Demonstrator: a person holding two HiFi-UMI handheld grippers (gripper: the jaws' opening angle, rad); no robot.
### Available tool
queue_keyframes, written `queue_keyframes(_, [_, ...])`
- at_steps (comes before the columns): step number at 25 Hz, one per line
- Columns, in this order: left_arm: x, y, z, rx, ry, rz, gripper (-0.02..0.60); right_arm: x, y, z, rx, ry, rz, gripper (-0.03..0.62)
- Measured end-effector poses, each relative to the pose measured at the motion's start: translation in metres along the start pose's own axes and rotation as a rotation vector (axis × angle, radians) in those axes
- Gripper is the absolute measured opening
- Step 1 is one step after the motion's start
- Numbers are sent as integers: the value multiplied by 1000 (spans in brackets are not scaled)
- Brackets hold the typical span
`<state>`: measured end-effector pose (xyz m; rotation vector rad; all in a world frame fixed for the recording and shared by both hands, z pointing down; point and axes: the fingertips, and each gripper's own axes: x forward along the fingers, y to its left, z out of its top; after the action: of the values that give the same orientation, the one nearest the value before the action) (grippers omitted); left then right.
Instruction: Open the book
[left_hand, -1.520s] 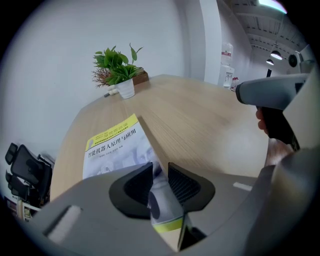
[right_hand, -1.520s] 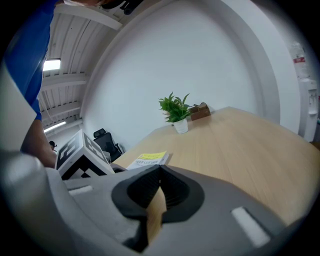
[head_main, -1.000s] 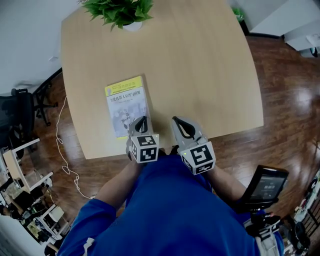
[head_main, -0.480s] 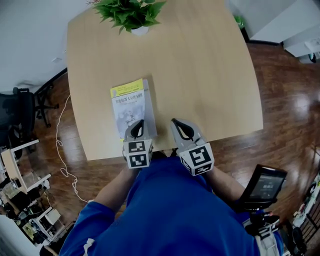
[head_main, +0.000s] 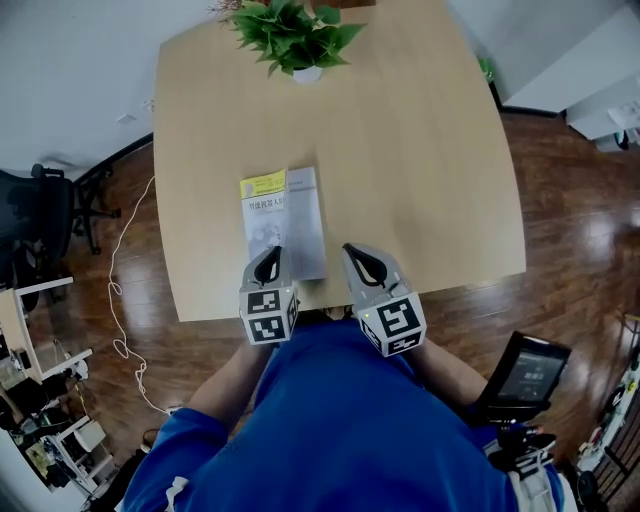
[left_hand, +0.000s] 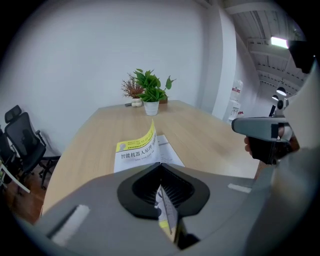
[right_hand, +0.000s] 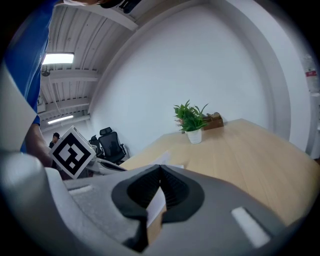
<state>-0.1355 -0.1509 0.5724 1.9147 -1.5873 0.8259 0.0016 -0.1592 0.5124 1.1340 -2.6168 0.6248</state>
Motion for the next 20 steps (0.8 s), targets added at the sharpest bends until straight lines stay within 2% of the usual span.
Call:
queue_keyframes(8, [-19,40,-1,-73,-34,33,11,8,29,9,-35,-13,5,3])
queue_keyframes(20, [-42,89,-12,-123,-65,62,12,16,65,17,-86,-21,0,3])
